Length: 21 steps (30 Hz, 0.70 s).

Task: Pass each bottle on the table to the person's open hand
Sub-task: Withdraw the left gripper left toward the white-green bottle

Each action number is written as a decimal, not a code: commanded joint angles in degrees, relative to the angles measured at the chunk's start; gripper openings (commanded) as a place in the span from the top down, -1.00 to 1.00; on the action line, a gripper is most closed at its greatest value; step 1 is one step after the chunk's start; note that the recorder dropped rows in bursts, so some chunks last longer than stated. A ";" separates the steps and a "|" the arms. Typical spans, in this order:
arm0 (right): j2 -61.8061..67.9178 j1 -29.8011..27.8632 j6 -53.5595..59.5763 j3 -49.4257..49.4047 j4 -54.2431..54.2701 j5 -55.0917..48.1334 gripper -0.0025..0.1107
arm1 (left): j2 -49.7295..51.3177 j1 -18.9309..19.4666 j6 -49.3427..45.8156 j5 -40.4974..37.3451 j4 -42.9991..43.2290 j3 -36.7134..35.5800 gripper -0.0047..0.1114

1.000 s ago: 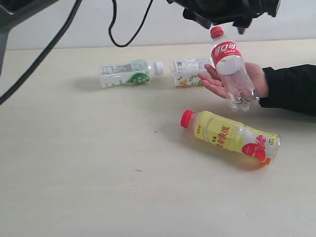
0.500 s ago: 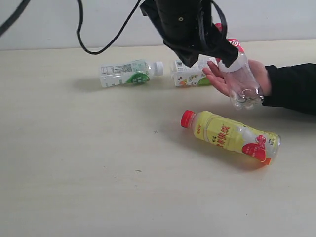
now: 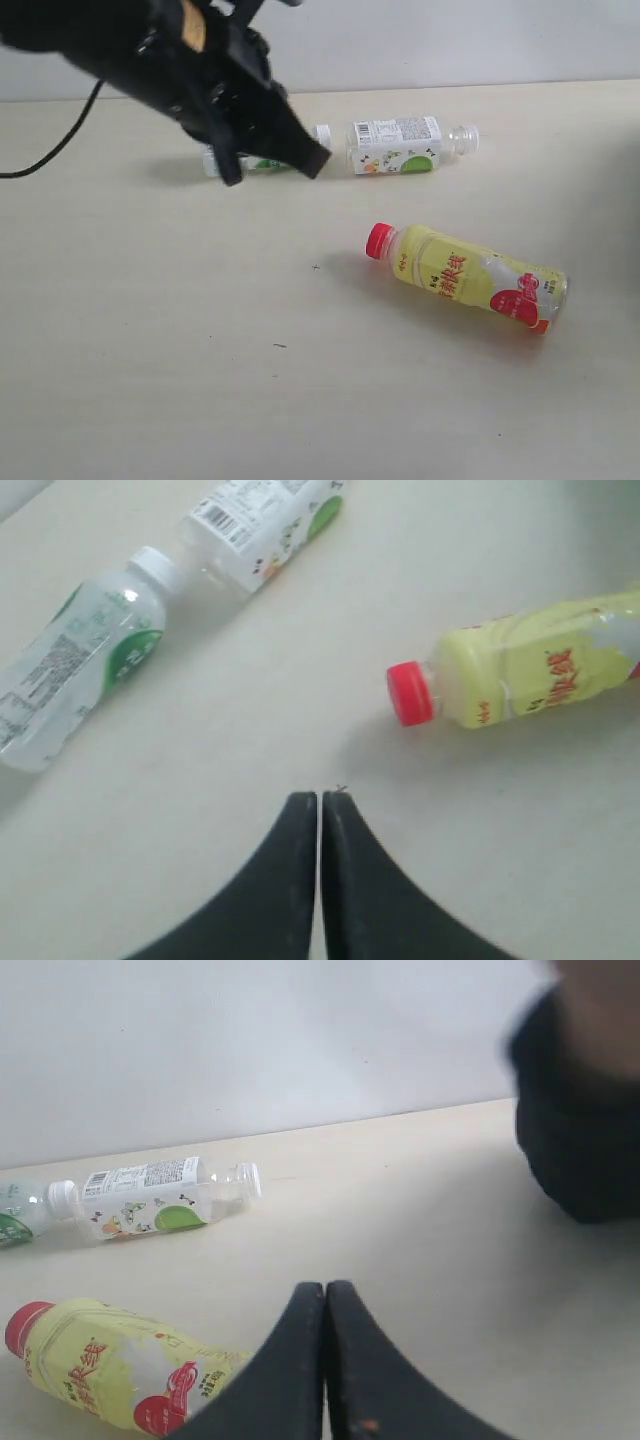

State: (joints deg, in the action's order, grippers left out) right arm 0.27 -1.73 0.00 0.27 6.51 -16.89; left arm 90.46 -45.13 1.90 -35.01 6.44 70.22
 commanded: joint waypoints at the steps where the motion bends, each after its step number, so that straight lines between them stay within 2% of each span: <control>1: -0.27 -0.29 0.00 -0.27 -0.53 0.59 0.96 | -6.73 4.11 0.09 16.01 -0.78 -13.58 0.86; 6: -0.27 -0.29 0.00 -0.27 -0.53 0.59 0.96 | -9.98 6.58 2.49 28.61 -1.24 -22.61 0.86; 14: -0.27 -0.29 0.00 -0.27 -0.53 0.59 0.96 | -10.51 6.66 2.81 34.08 -1.24 -30.18 0.86; 17: -0.27 -0.29 0.00 -0.27 -0.53 0.59 0.96 | -10.51 6.66 2.81 37.63 -1.24 -31.66 0.86; 21: -0.27 -0.29 0.00 -0.27 -0.53 0.59 0.96 | -10.61 6.66 2.81 38.67 -1.24 -31.80 0.86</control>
State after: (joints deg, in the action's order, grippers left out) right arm 0.27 -1.73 0.00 0.27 6.51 -16.89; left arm 80.49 -38.58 4.06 1.52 5.82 38.77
